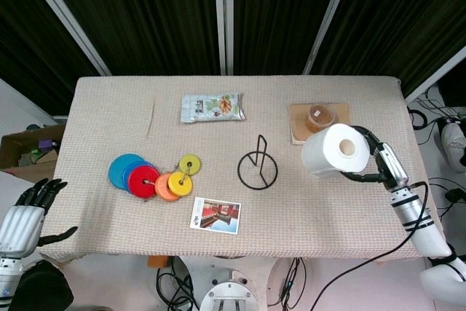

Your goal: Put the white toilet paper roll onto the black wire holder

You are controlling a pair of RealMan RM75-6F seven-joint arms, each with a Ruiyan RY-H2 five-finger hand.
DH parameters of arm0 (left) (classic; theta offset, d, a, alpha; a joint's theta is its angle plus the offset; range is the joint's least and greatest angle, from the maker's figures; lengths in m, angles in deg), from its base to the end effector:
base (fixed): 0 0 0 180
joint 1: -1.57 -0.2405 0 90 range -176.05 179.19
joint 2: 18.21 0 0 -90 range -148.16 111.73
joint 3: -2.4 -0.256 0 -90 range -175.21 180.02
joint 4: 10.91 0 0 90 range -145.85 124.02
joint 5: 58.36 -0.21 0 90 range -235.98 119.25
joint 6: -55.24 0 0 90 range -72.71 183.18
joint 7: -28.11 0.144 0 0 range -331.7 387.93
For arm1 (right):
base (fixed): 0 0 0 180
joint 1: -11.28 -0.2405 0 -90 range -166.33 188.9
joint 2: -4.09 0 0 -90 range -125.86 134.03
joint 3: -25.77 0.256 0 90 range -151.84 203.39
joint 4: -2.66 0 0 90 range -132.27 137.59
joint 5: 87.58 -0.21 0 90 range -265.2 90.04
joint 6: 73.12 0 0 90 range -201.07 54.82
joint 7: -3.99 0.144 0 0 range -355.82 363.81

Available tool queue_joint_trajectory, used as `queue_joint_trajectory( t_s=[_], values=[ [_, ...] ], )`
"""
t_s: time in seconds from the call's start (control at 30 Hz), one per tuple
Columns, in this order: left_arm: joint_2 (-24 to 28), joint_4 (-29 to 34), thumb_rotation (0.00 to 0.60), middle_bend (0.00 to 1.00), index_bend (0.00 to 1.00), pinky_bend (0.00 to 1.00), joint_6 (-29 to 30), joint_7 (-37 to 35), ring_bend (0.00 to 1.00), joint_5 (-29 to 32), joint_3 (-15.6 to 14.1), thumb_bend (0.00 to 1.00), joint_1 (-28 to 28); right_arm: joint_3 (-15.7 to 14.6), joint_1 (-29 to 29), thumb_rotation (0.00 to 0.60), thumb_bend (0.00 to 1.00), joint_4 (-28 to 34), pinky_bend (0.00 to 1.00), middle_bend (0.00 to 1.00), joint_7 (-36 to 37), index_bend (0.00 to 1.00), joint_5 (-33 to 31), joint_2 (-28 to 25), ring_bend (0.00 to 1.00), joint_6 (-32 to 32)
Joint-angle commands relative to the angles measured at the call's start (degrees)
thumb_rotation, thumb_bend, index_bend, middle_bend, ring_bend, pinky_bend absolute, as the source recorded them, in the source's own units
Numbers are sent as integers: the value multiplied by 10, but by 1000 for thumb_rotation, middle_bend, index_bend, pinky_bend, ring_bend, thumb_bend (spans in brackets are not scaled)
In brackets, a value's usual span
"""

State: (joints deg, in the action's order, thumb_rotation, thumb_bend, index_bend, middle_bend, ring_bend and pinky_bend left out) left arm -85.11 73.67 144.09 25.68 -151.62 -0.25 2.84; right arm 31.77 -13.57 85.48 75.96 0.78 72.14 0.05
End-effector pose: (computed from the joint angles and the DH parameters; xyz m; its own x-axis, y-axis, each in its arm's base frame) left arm -0.3294 0.1411 0.1441 0.4413 0.0588 0.8954 0.8962 -0.0782 -0.4366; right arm -0.2559 -0.2982 0.1329 -0.6152 -0.3057 0.7267 -0.7302 -0.1265 -0.6714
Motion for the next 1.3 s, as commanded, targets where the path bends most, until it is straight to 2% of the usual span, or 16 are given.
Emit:
queue_joint_trajectory(
  t_s=[0.03, 0.17, 0.4, 0.57, 0.77, 1.3],
  values=[
    [-1, -1, 468, 145, 149, 209, -2, -4, 103, 1, -1, 88, 0, 68, -3, 600, 176, 138, 373, 469, -40, 466, -2, -84, 304, 60],
    [-4, -6, 468, 145, 140, 209, -3, -7, 103, 1, 0, 88, 2, 110, -19, 600, 176, 230, 374, 464, -102, 468, -29, -117, 304, 59],
    [-8, -8, 469, 146, 138, 209, -10, -8, 102, 3, 0, 88, 5, 138, -71, 600, 168, 316, 373, 446, -257, 455, -58, -87, 304, 18],
    [-8, -11, 470, 145, 135, 209, -9, -13, 103, 4, 1, 88, 5, 147, -108, 600, 173, 323, 374, 442, -330, 450, -114, -54, 304, -33],
    [-6, -12, 469, 145, 136, 209, -3, -20, 103, 3, 2, 88, 4, 142, -126, 600, 176, 324, 373, 440, -365, 448, -147, -50, 303, -82],
    [-7, -21, 471, 146, 136, 209, -5, -30, 103, 3, 0, 87, 6, 144, -131, 600, 176, 315, 373, 440, -420, 447, -204, -28, 303, -110]
  ],
)
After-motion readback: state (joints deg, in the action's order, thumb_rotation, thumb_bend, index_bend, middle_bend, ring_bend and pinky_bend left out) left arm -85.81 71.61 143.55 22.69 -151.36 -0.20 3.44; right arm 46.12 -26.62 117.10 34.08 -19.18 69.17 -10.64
